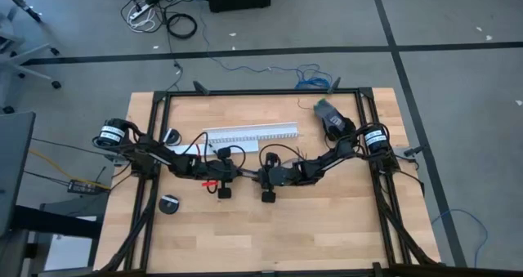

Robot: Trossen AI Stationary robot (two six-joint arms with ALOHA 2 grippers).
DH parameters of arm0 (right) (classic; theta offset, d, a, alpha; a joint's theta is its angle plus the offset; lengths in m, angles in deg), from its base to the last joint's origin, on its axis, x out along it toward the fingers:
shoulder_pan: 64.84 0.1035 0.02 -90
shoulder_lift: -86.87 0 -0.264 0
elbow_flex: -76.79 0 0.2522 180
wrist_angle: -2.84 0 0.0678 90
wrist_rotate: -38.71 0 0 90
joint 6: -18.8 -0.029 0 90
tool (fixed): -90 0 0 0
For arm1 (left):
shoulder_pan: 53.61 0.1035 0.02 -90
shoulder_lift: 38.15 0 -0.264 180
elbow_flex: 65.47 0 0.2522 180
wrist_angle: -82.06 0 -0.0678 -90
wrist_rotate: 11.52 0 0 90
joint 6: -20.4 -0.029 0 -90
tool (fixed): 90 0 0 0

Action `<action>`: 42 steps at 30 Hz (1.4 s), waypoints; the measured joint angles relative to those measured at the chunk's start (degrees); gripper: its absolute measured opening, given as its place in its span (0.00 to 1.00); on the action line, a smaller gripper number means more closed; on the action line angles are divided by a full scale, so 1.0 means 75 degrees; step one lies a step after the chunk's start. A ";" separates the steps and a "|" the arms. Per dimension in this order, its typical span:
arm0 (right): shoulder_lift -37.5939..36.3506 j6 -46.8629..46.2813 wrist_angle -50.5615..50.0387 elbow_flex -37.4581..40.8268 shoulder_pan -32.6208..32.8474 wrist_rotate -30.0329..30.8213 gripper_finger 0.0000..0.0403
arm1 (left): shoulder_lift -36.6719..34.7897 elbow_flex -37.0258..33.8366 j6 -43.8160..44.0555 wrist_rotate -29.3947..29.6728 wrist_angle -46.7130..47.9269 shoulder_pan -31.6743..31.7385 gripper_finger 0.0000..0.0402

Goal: Ziptie cables
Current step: Wrap the colored wires together using a zip tie

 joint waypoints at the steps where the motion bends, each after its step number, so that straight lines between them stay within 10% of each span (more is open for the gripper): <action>1: 0.0000 0.0002 -0.0018 0.0000 -0.0007 0.0003 0.23 | 0.0000 0.0000 0.0000 -0.0002 0.0000 0.0000 0.00; 30: -0.0872 -0.1636 -0.1437 0.0058 -0.0007 -0.2201 0.00 | -0.0284 0.0004 0.0271 0.1410 -0.0699 -0.0003 0.00; 42: -0.2352 -0.1353 -0.2825 0.0035 0.0430 -0.0551 0.00 | -0.0527 0.0000 0.1259 0.0737 0.0251 -0.0076 0.00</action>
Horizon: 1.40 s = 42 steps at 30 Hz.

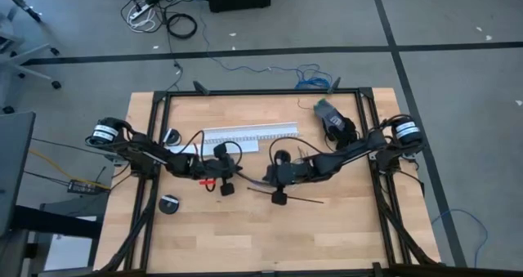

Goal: Ziptie cables
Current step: Wrap the colored wires together using a zip tie

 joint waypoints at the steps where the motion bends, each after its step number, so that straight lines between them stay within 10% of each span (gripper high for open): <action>1: -0.0019 0.0006 -0.0048 -0.0003 0.0002 0.0100 0.00 | 0.0000 0.0000 0.0000 0.0006 -0.0003 0.0000 0.00; 10: 0.0126 -0.0655 -0.0185 -0.0006 -0.0009 -0.0898 0.04 | 0.0006 0.0000 0.0002 0.0049 0.0014 0.0122 0.00; 24: 0.0143 -0.0482 0.1284 -0.0015 0.0312 -0.1190 0.40 | 0.0012 0.0000 -0.0358 0.0409 0.0003 0.0122 0.00; 42: 0.1522 -0.0247 0.2648 -0.0129 -0.0209 -0.1291 0.34 | -0.2682 -0.0889 -0.0147 0.1125 0.0745 -0.0238 0.00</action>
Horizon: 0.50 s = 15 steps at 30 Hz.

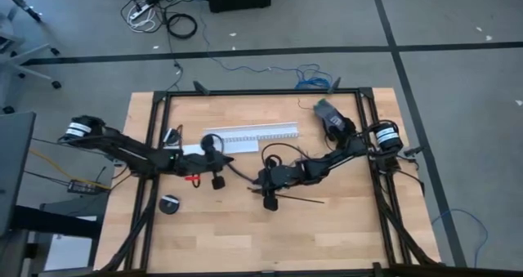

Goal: Ziptie cables
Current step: Wrap the colored wires together using a zip tie

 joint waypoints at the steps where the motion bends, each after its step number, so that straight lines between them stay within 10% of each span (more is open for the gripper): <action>1: -0.0001 0.0022 0.0079 0.0000 -0.0034 -0.0023 0.34 | -0.0211 -0.0140 0.0149 0.0208 0.0032 -0.0067 0.00; 15: -0.0003 -0.0162 0.0703 -0.0005 -0.0133 0.0092 0.37 | -0.0623 -0.0920 -0.0060 0.1984 -0.1417 -0.0922 0.00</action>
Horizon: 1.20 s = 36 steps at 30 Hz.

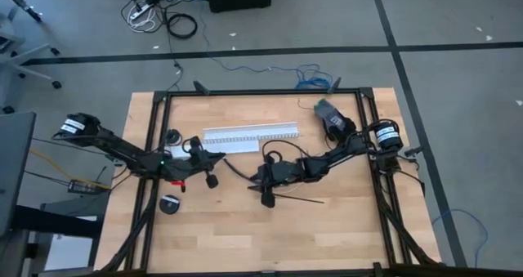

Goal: Ziptie cables
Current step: Wrap the colored wires together using a zip tie

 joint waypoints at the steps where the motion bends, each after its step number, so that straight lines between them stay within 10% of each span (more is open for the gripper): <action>1: 0.0000 -0.0038 0.0081 -0.0003 -0.0001 0.0009 0.37 | 0.0000 -0.0001 0.0001 0.0000 -0.0006 0.0000 0.00; 36: 0.1227 -0.0519 -0.2530 -0.1623 0.0197 0.0665 0.28 | 0.1915 0.0005 0.0116 -0.0229 -0.0711 -0.0178 0.00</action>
